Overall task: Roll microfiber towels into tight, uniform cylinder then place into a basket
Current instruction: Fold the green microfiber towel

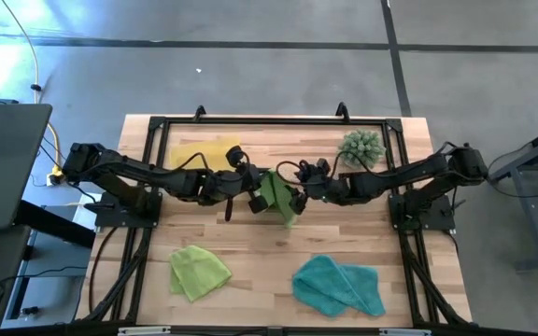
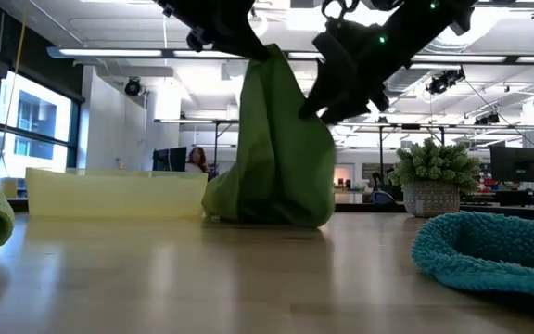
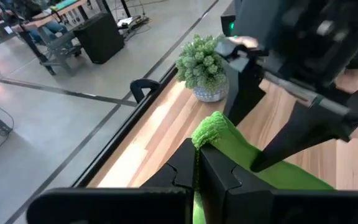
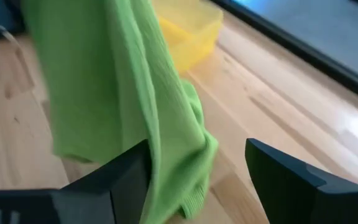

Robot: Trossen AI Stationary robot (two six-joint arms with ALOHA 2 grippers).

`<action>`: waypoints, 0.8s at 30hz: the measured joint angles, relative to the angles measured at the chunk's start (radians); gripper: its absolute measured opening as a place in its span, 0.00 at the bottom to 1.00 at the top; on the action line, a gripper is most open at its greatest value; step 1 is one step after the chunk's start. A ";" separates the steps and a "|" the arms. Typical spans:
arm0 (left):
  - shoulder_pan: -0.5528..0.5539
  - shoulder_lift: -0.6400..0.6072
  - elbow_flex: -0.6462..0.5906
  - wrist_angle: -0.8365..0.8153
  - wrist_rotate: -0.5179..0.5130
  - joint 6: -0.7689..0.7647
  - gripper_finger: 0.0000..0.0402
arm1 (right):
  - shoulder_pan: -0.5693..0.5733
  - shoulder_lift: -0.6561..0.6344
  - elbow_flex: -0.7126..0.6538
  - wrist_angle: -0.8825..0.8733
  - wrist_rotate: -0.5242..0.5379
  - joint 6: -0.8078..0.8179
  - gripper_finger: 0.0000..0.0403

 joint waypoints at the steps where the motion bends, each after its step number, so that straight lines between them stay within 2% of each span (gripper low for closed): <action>1: 0.002 0.000 0.000 0.010 0.000 0.008 0.00 | 0.000 0.000 0.000 -0.018 0.000 0.011 0.61; 8: 0.022 0.000 0.000 0.067 0.001 0.027 0.00 | 0.000 0.000 0.000 -0.074 -0.039 0.040 0.60; 17: 0.044 0.000 0.000 0.083 0.001 0.026 0.00 | 0.003 0.001 0.000 -0.235 -0.062 0.170 0.60; 24: 0.055 0.000 0.000 0.084 0.000 0.018 0.00 | 0.003 0.001 -0.051 -0.234 -0.092 0.250 0.60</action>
